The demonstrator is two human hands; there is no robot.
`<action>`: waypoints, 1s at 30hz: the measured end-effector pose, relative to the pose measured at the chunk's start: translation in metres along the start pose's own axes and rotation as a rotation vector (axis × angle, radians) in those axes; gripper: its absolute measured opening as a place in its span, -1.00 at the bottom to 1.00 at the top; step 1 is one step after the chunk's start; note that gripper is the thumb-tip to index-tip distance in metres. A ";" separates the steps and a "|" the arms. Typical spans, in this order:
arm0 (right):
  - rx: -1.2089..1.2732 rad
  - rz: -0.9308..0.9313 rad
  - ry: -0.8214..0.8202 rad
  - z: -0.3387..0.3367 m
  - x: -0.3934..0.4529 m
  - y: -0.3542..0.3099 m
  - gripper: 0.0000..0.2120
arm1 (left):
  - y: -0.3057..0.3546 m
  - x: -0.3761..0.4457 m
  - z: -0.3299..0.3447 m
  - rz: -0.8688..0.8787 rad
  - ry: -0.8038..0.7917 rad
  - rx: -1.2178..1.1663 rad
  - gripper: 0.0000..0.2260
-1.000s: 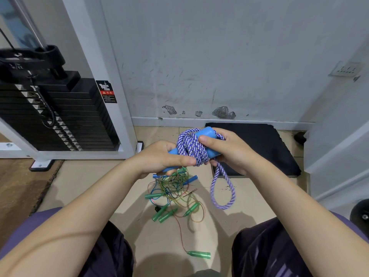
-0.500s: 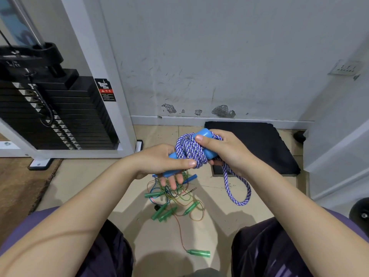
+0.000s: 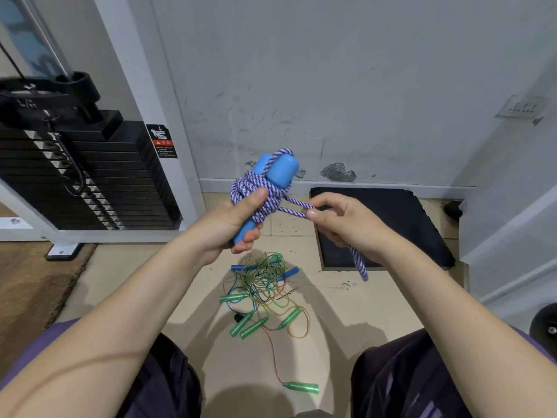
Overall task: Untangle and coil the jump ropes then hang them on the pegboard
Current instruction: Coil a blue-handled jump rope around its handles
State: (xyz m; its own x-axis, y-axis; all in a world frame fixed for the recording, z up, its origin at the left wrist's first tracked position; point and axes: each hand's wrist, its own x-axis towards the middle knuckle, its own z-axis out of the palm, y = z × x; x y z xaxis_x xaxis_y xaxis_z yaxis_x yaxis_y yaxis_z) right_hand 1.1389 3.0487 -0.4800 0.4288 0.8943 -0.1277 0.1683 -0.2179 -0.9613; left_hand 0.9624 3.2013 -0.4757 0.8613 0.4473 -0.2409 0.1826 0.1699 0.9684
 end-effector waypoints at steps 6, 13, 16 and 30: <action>-0.199 -0.002 0.001 0.010 -0.001 0.006 -0.79 | -0.007 0.005 0.007 -0.029 0.149 0.118 -0.56; -0.276 0.020 0.030 0.025 0.000 0.011 -0.78 | -0.007 0.004 0.007 0.043 0.020 0.119 -0.72; -0.311 -0.037 0.033 0.025 0.001 0.010 -0.79 | -0.004 0.002 0.010 0.070 0.042 0.160 -0.62; -0.100 0.129 0.193 0.030 -0.004 -0.018 -0.44 | -0.015 0.004 0.032 0.108 0.158 0.350 -0.74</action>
State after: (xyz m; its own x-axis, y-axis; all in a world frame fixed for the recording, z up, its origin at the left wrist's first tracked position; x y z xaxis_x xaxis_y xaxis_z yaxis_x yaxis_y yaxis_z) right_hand 1.1074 3.0608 -0.4694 0.6121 0.7677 -0.1899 0.1837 -0.3716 -0.9100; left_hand 0.9777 3.1726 -0.4892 0.8059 0.5804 -0.1169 0.2690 -0.1831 0.9456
